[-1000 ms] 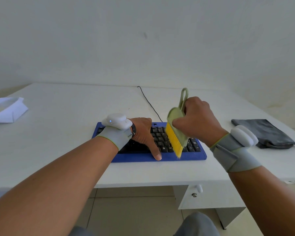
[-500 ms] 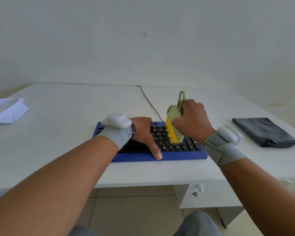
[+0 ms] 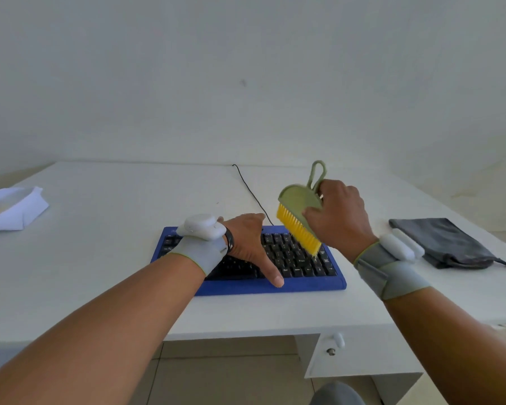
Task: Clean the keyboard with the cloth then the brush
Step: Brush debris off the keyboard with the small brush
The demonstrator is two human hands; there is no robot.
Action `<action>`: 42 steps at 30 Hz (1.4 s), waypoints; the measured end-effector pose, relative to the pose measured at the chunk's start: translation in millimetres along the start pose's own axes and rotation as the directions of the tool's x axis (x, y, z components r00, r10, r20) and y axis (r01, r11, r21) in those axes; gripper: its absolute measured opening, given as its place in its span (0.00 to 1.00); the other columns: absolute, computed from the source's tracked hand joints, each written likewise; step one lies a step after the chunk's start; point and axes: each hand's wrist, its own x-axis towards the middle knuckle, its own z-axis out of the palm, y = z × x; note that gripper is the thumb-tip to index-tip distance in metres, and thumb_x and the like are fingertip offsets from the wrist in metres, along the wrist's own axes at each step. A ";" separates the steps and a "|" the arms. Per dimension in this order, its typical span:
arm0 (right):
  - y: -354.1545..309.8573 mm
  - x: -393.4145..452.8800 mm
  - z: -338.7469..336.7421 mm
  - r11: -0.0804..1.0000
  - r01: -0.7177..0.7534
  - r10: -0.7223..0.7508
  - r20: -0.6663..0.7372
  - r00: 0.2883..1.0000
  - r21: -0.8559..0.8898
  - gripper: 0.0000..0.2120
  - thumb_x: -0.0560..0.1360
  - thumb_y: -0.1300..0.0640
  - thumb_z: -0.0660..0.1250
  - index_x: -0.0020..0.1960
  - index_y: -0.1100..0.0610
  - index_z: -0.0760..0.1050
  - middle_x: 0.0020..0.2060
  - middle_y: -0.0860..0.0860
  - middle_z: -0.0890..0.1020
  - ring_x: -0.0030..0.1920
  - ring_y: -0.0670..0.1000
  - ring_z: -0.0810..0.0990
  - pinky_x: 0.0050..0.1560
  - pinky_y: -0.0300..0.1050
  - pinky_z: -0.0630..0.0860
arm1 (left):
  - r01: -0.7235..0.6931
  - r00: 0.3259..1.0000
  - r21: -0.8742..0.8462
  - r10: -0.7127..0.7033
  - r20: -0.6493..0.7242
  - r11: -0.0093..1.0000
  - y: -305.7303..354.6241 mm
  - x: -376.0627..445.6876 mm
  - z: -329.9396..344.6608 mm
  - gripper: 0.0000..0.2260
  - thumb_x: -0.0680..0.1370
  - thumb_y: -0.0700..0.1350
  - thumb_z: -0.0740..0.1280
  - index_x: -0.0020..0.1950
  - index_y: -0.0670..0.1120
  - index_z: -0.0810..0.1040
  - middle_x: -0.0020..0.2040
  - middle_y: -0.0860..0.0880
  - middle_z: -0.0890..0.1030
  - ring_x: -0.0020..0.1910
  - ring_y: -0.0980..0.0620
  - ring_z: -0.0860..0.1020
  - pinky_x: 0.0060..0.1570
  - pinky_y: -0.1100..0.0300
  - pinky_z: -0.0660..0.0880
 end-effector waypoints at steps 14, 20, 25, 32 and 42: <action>5.6 -16.2 -26.6 0.996 0.021 0.003 0.287 0.958 -0.083 0.13 0.69 0.62 0.67 0.35 0.55 0.61 0.35 0.52 0.68 0.32 0.50 0.67 0.28 0.40 0.60 | -0.030 0.999 -0.050 0.029 -0.018 0.998 5.9 17.7 16.8 0.46 0.47 0.73 0.77 0.59 0.53 0.73 0.55 0.57 0.79 0.54 0.52 0.77 0.59 0.49 0.71; 8.8 -4.9 -31.7 0.999 0.007 -0.003 0.088 0.996 -0.039 0.12 0.68 0.61 0.67 0.34 0.58 0.63 0.31 0.54 0.69 0.31 0.54 0.67 0.29 0.42 0.59 | 0.004 1.000 0.041 -0.003 -0.007 0.999 12.8 11.8 11.6 0.49 0.50 0.74 0.76 0.64 0.49 0.70 0.60 0.54 0.77 0.60 0.49 0.76 0.66 0.40 0.61; 10.6 -8.6 7.1 0.994 -0.028 0.032 -0.032 0.999 0.104 0.15 0.70 0.61 0.66 0.32 0.57 0.60 0.28 0.52 0.67 0.32 0.57 0.67 0.31 0.44 0.59 | 0.034 0.998 0.112 -0.040 0.050 0.993 21.2 8.6 6.0 0.56 0.57 0.71 0.77 0.75 0.45 0.61 0.71 0.50 0.70 0.69 0.48 0.71 0.69 0.43 0.62; 8.2 -21.0 2.2 1.000 0.004 -0.008 0.143 0.990 0.025 0.16 0.70 0.64 0.63 0.33 0.54 0.56 0.31 0.51 0.64 0.31 0.52 0.63 0.29 0.43 0.55 | 0.032 0.998 0.061 -0.035 0.049 0.998 21.8 8.8 7.6 0.50 0.56 0.70 0.78 0.70 0.49 0.66 0.66 0.53 0.73 0.65 0.49 0.73 0.68 0.46 0.62; 4.8 -24.3 -41.3 0.997 0.033 -0.024 0.118 0.993 -0.076 0.14 0.69 0.61 0.66 0.34 0.56 0.60 0.31 0.52 0.66 0.32 0.54 0.65 0.29 0.42 0.56 | 0.018 1.000 -0.018 -0.018 -0.009 1.000 18.3 0.6 10.0 0.52 0.58 0.68 0.79 0.75 0.49 0.63 0.71 0.52 0.69 0.70 0.48 0.69 0.69 0.46 0.60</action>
